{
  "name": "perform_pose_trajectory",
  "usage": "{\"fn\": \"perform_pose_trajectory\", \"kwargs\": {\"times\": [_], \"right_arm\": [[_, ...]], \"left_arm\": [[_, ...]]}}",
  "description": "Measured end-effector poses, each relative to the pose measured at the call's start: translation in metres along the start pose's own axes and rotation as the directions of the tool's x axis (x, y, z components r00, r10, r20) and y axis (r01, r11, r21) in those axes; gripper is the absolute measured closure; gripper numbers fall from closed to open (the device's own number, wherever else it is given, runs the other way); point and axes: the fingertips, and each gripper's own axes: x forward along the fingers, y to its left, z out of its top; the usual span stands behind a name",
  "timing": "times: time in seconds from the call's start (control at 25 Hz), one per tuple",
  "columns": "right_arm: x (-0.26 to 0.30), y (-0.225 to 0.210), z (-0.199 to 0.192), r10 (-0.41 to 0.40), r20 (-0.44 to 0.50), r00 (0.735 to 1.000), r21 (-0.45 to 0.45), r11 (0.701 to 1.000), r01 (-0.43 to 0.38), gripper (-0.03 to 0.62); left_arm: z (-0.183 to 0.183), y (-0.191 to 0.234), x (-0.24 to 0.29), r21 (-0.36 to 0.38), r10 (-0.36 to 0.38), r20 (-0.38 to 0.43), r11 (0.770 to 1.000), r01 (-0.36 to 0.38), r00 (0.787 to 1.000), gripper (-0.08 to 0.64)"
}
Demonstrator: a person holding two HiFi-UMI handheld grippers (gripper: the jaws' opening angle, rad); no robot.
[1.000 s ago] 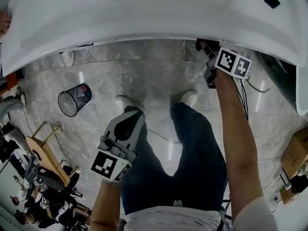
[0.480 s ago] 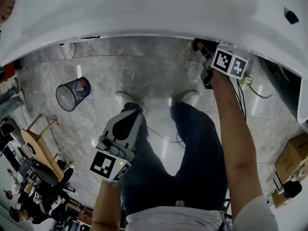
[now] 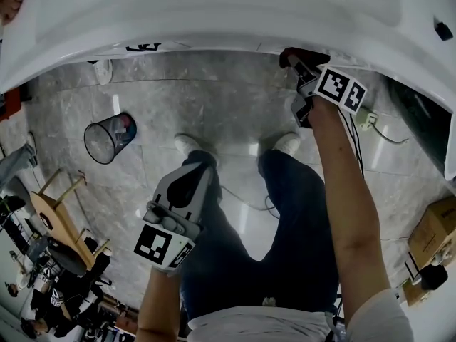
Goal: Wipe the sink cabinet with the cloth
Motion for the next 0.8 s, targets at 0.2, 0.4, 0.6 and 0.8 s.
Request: {"fn": "perform_pose_trajectory", "kwargs": {"times": [0.2, 0.4, 0.6, 0.8], "right_arm": [[0.007, 0.028, -0.004, -0.003, -0.012, 1.000, -0.107, 0.994, 0.002, 0.503], [-0.005, 0.036, 0.004, -0.046, 0.008, 0.999, -0.151, 0.987, 0.047, 0.503], [-0.021, 0.038, 0.013, -0.044, 0.022, 0.999, -0.122, 0.991, 0.047, 0.503], [-0.030, 0.045, 0.021, -0.004, 0.067, 0.998, -0.014, 1.000, 0.005, 0.503]], "left_arm": [[0.002, 0.013, -0.009, -0.001, -0.004, 0.007, 1.000, 0.004, 1.000, 0.548], [0.006, 0.025, -0.024, 0.009, -0.008, -0.005, 1.000, 0.008, 1.000, 0.548], [0.007, 0.024, -0.027, 0.022, -0.024, -0.021, 0.999, 0.025, 0.999, 0.549], [0.014, 0.021, -0.020, 0.029, -0.039, -0.011, 0.999, 0.039, 0.999, 0.548]]}}
